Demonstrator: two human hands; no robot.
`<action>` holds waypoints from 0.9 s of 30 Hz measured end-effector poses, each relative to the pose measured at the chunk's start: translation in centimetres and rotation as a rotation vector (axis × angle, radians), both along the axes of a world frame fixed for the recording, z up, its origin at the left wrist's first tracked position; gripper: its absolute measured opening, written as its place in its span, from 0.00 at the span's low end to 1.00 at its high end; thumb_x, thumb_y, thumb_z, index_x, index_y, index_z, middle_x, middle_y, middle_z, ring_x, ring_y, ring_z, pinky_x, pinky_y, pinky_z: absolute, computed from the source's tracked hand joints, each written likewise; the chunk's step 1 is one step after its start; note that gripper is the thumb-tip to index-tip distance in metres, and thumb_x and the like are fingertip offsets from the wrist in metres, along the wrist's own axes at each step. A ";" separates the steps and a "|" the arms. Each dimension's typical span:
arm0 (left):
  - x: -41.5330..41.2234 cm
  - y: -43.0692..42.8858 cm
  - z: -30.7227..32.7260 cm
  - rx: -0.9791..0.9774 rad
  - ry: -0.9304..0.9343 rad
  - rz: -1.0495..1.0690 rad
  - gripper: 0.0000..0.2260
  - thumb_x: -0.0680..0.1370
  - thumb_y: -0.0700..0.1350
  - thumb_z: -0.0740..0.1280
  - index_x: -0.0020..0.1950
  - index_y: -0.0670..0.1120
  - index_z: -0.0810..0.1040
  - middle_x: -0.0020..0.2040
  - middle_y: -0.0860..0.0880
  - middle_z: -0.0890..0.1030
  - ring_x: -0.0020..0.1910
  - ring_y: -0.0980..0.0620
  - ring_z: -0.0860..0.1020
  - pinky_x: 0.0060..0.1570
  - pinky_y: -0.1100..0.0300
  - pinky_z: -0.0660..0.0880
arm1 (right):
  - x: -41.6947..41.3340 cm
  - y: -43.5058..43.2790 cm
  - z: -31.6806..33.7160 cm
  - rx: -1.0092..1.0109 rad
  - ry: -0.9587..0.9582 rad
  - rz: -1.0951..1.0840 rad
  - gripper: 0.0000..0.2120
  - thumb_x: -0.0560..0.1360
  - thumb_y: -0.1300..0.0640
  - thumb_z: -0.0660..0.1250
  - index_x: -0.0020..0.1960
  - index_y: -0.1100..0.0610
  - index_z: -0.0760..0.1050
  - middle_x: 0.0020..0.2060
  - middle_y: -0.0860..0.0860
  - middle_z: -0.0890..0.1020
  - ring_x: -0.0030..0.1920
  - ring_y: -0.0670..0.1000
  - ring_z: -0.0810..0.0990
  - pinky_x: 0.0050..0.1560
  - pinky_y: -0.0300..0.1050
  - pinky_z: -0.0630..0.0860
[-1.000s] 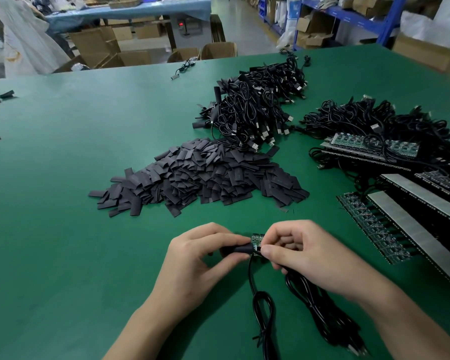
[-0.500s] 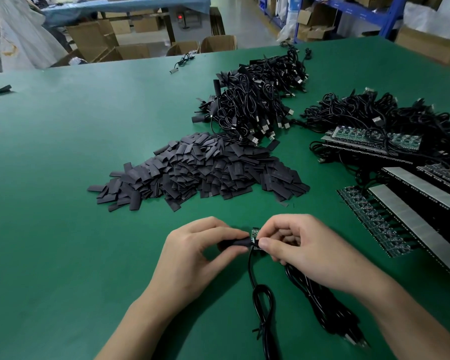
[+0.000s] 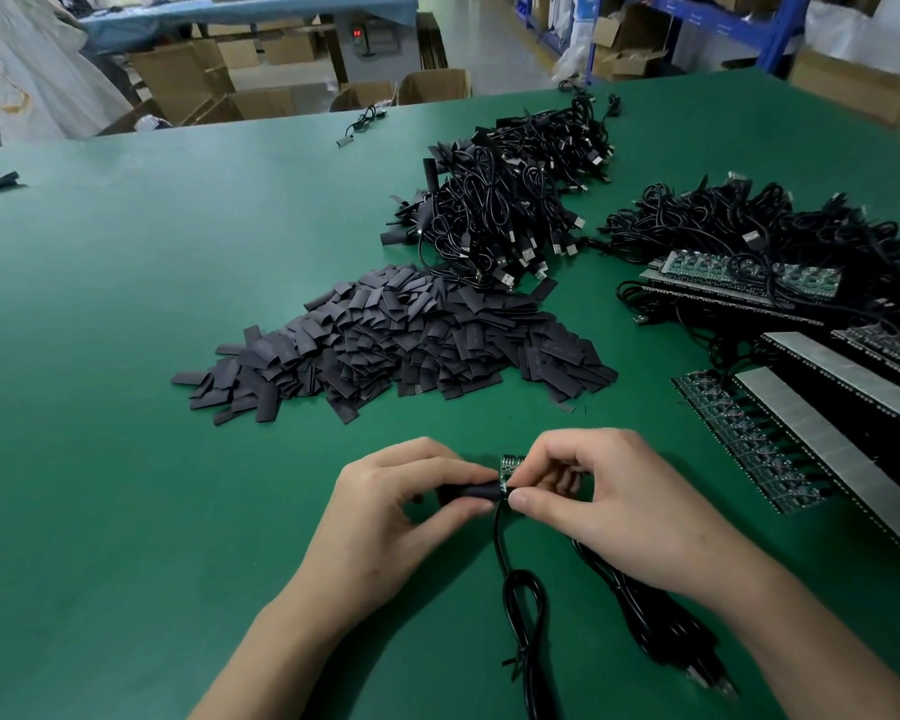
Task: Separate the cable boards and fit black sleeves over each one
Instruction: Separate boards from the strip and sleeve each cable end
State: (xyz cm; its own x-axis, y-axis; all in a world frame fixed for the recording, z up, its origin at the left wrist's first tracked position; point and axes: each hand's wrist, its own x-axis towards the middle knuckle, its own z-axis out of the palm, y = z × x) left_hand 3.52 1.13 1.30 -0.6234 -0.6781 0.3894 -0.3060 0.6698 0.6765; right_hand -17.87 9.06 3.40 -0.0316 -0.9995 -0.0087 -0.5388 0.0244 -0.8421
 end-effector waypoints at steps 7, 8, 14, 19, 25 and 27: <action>-0.2 0.1 0.1 -0.074 0.014 0.025 0.09 0.75 0.49 0.76 0.54 0.50 0.88 0.47 0.58 0.84 0.46 0.59 0.83 0.47 0.58 0.80 | -0.1 -0.3 -0.5 0.051 -0.071 -0.019 0.03 0.75 0.50 0.76 0.45 0.43 0.84 0.38 0.45 0.85 0.39 0.45 0.82 0.41 0.36 0.78; -0.2 0.1 0.2 -0.068 0.031 0.039 0.09 0.75 0.49 0.76 0.54 0.50 0.88 0.48 0.58 0.84 0.47 0.59 0.83 0.47 0.60 0.79 | -0.2 -0.4 -0.5 0.063 -0.084 -0.007 0.02 0.75 0.49 0.75 0.45 0.43 0.83 0.38 0.44 0.85 0.38 0.44 0.82 0.41 0.34 0.78; -0.5 0.3 0.4 -0.073 0.154 0.230 0.17 0.71 0.50 0.79 0.58 0.48 0.86 0.49 0.57 0.84 0.46 0.56 0.82 0.46 0.66 0.76 | -0.1 -0.6 -0.8 0.101 -0.265 0.036 0.03 0.77 0.49 0.72 0.46 0.47 0.83 0.38 0.49 0.86 0.39 0.47 0.85 0.46 0.42 0.80; -0.6 0.4 0.6 -0.038 0.245 0.329 0.11 0.71 0.50 0.76 0.52 0.49 0.87 0.44 0.58 0.84 0.42 0.55 0.83 0.42 0.66 0.77 | 0.5 -0.7 -1.3 0.075 -0.430 -0.014 0.04 0.75 0.50 0.72 0.45 0.49 0.84 0.38 0.52 0.87 0.37 0.48 0.85 0.43 0.38 0.79; -0.9 0.6 0.5 -0.009 0.248 0.308 0.11 0.72 0.48 0.76 0.53 0.48 0.87 0.44 0.56 0.85 0.40 0.52 0.82 0.41 0.64 0.77 | 1.2 -0.8 -1.7 0.054 -0.435 -0.047 0.04 0.75 0.52 0.72 0.44 0.51 0.83 0.36 0.52 0.86 0.36 0.48 0.83 0.42 0.39 0.79; -0.9 0.6 0.5 -0.027 0.236 0.301 0.11 0.72 0.48 0.76 0.53 0.47 0.87 0.44 0.57 0.85 0.39 0.53 0.82 0.41 0.66 0.76 | 1.2 -0.8 -1.8 0.053 -0.421 -0.053 0.04 0.75 0.52 0.72 0.44 0.51 0.83 0.36 0.51 0.86 0.36 0.47 0.84 0.42 0.39 0.79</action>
State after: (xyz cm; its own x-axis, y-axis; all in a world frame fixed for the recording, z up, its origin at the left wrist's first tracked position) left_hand 2.65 1.68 1.75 -0.2890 -0.8049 0.5182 -0.3297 0.5919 0.7355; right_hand -16.67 8.23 1.62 -0.0661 -0.9944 -0.0829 -0.1452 0.0918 -0.9851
